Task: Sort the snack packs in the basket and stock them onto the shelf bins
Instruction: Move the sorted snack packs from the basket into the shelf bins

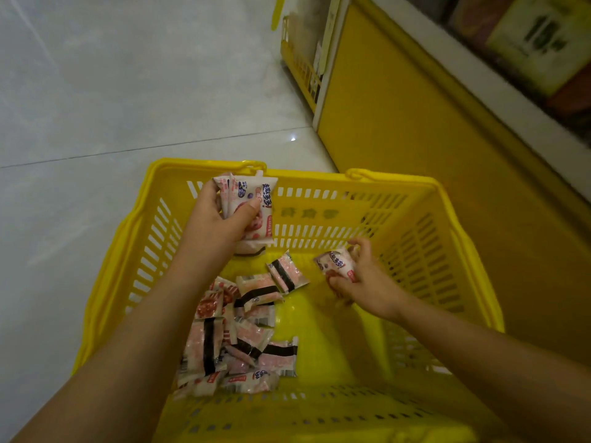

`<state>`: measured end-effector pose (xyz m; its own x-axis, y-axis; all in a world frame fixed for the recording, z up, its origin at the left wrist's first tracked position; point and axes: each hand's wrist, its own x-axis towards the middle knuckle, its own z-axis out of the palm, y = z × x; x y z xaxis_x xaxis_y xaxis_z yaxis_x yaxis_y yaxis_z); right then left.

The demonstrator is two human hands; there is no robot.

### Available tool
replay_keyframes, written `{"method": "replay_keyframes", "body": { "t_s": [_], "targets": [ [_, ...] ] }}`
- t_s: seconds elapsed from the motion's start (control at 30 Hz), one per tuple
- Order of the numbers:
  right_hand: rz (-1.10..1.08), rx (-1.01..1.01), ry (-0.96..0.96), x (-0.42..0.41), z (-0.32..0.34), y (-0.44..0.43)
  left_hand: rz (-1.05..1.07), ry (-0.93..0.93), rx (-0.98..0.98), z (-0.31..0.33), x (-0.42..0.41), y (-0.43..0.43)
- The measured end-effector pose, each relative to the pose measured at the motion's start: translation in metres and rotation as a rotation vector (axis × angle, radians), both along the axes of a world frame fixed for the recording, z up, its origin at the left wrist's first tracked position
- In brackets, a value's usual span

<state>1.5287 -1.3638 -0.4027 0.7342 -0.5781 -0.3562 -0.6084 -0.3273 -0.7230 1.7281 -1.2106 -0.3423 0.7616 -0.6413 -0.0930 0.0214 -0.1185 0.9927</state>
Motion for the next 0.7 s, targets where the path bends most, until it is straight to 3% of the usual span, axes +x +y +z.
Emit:
{"method": "replay_keyframes", "body": {
  "t_s": [0.17, 0.4, 0.53, 0.7],
  "targets": [
    [-0.222, 0.034, -0.355, -0.020, 0.125, 0.005, -0.027, -0.007, -0.140, 0.057, -0.049, -0.027],
    [-0.361, 0.025, -0.745, -0.084, 0.291, 0.043, -0.016, -0.043, -0.387, 0.190, -0.153, -0.059],
    [-0.404, 0.007, -0.854, -0.131, 0.353, 0.065, -0.041, -0.192, -0.502, 0.260, -0.219, -0.054],
    [-0.420, -0.156, -0.864, -0.200, 0.422, 0.093, -0.144, -0.259, -0.643, 0.334, -0.293, -0.039]
  ]
}}
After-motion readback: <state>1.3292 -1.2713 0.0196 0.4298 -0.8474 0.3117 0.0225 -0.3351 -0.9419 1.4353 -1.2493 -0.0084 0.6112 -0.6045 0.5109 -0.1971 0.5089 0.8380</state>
